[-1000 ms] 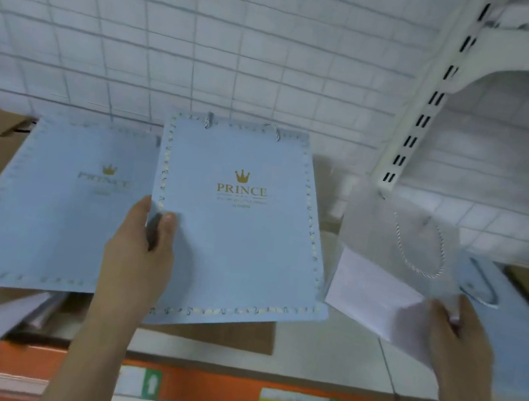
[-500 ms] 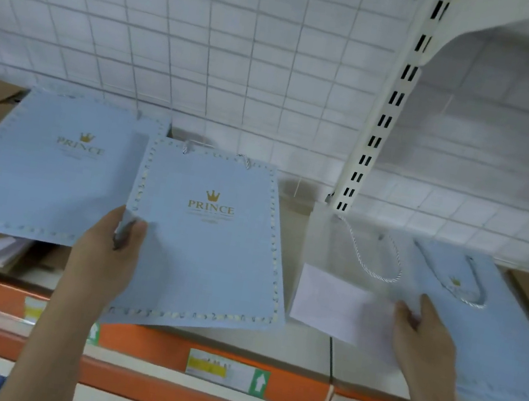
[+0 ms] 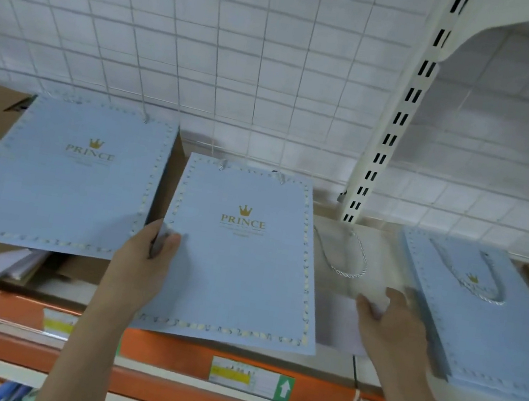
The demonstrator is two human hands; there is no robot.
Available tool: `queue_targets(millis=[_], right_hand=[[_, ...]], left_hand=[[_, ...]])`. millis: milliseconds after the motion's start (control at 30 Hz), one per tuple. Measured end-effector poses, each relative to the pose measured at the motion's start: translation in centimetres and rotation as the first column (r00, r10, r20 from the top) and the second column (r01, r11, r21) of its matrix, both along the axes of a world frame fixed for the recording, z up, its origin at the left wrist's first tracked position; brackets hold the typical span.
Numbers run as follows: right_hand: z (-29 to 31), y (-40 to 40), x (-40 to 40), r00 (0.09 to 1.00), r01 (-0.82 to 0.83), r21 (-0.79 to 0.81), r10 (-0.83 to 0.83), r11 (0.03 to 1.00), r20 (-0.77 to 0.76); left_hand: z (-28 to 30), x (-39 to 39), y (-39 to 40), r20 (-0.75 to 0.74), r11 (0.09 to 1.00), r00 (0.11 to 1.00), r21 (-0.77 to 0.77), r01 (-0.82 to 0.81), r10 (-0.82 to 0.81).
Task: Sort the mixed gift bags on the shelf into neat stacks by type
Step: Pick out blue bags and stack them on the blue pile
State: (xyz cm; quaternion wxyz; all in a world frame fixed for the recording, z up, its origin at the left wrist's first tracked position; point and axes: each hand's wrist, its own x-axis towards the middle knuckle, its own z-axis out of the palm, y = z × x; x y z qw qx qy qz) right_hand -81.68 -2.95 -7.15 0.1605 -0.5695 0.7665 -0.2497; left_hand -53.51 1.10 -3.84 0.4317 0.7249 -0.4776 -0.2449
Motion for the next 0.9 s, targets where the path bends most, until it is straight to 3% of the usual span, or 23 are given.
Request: queue_targets(millis=[200, 367, 467, 667, 900], right_hand=[[-1.0, -0.8, 0.7, 0.988, -0.030, 0.016, 0.032, 0.999, -0.149], [-0.9, -1.5, -0.3, 0.990, -0.044, 0.010, 0.045, 0.999, -0.131], [-0.2, -1.3, -2.6, 0.993, -0.036, -0.087, 0.026, 0.996, -0.117], [1.0, 0.0, -11.2, 0.992, -0.054, -0.232, 0.025, 0.971, -0.126], [-0.3, 0.8, -21.8, 0.991, -0.022, -0.268, -0.015, 0.963, -0.136]], left_hand=[[-0.7, 0.3, 0.3, 0.001, 0.998, 1.000, -0.053, 0.022, -0.022], [-0.7, -1.3, 0.0, -0.002, 0.998, 1.000, -0.059, 0.027, -0.027], [-0.4, -3.5, -0.5, -0.019, 0.998, 0.999, -0.057, 0.039, -0.040], [-0.9, -11.2, -1.7, -0.047, 0.993, 0.993, -0.055, 0.107, -0.109], [-2.1, -23.6, -3.5, -0.111, 0.965, 0.964, -0.127, 0.228, -0.242]])
